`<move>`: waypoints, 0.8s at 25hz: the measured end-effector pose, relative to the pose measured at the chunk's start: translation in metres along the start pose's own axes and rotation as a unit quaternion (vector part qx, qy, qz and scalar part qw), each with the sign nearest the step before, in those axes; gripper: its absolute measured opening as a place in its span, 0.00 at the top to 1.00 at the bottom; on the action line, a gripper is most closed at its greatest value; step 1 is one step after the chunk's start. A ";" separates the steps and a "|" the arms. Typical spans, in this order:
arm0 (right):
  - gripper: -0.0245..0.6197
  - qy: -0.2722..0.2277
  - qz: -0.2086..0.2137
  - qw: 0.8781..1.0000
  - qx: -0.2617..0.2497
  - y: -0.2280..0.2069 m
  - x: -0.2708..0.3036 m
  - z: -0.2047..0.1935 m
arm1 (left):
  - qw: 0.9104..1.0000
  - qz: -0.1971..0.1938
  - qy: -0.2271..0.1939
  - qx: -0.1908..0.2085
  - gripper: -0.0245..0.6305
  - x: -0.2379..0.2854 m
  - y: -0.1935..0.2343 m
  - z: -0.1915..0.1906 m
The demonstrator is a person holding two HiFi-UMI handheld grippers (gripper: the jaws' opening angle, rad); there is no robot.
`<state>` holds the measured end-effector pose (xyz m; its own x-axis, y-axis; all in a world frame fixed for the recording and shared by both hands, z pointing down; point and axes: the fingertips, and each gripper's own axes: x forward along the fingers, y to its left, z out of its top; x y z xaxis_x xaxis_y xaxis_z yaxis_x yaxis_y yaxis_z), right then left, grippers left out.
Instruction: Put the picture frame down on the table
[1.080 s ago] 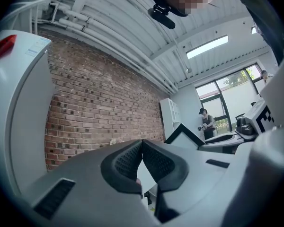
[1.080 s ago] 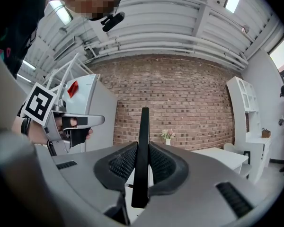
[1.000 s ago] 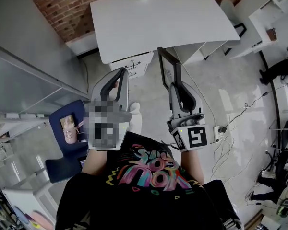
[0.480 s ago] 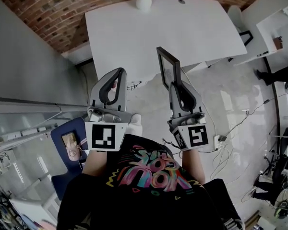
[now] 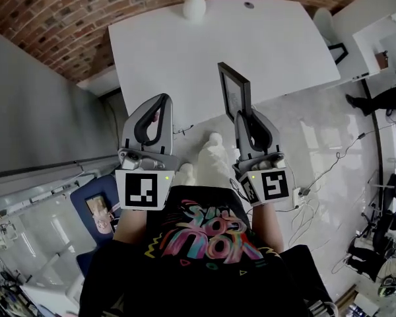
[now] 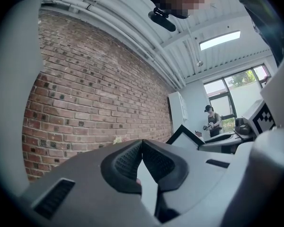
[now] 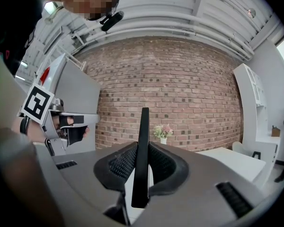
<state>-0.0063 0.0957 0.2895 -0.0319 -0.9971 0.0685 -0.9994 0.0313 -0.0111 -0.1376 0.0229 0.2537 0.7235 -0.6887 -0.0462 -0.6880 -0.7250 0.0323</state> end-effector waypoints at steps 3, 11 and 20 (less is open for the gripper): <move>0.82 0.001 0.008 1.000 -0.003 -0.009 0.021 -0.005 | 1.000 0.006 -0.003 -0.002 0.93 0.019 0.005 -0.006; 0.82 0.020 0.054 0.998 -0.006 -0.058 0.099 -0.009 | 0.999 0.045 -0.003 -0.007 0.93 0.099 0.030 -0.009; 0.82 0.028 0.147 0.989 -0.008 -0.144 0.187 -0.023 | 0.992 0.123 -0.020 0.001 0.93 0.204 0.030 -0.024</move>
<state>0.1313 -0.0932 0.3268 -0.3214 -0.9393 0.1201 -0.9468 0.3209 -0.0240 -0.0093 -0.1401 0.2692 0.5313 -0.8438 -0.0761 -0.8435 -0.5352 0.0448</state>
